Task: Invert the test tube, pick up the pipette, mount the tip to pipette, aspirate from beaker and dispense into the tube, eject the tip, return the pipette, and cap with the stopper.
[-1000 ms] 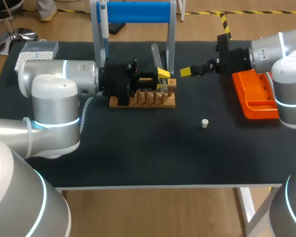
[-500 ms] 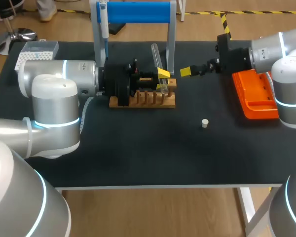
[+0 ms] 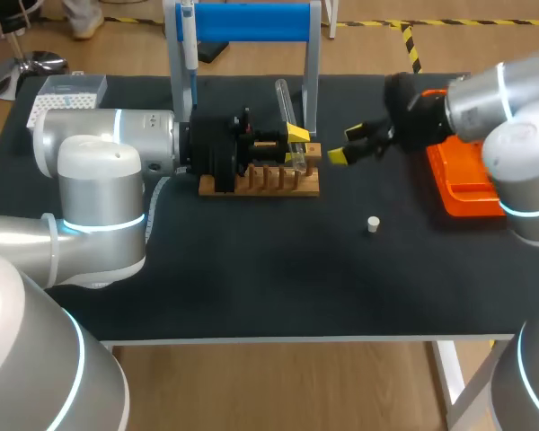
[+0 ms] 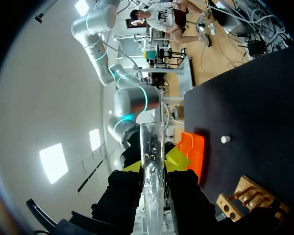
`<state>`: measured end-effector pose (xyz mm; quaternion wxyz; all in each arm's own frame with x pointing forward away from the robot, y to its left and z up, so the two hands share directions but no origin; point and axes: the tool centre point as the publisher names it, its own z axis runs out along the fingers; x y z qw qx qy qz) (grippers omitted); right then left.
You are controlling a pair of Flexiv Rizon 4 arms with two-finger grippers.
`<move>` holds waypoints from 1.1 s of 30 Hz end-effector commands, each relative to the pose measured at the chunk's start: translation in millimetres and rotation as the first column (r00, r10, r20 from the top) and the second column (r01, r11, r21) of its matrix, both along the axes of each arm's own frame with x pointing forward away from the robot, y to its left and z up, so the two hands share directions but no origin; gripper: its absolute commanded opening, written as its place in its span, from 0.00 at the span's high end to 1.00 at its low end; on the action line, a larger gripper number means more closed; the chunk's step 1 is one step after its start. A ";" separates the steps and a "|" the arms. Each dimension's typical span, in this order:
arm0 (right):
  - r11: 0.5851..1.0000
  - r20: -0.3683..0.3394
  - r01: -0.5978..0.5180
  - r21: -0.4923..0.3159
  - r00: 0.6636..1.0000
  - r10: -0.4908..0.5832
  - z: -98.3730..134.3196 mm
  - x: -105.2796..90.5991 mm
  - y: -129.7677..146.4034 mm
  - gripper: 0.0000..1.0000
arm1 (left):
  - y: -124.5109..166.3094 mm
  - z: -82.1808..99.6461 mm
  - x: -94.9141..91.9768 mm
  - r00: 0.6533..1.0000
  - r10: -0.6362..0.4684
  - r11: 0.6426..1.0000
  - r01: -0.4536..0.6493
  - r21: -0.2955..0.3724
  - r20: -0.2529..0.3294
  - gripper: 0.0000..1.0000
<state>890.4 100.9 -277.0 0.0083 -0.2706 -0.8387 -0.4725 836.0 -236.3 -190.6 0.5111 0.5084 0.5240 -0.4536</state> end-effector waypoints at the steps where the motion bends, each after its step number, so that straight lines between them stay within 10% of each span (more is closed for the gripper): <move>1: 0.999 0.001 0.045 -0.017 0.999 -0.045 -9.9 -3.9 4.7 0.00 | 0.0 0.4 0.1 1.000 0.000 1.000 0.000 0.001 0.001 1.00; 33: 0.983 0.188 0.067 -0.172 0.982 -0.034 -82.6 3.4 13.2 0.00 | 0.0 0.4 0.1 1.000 0.000 1.000 0.000 0.001 0.001 1.00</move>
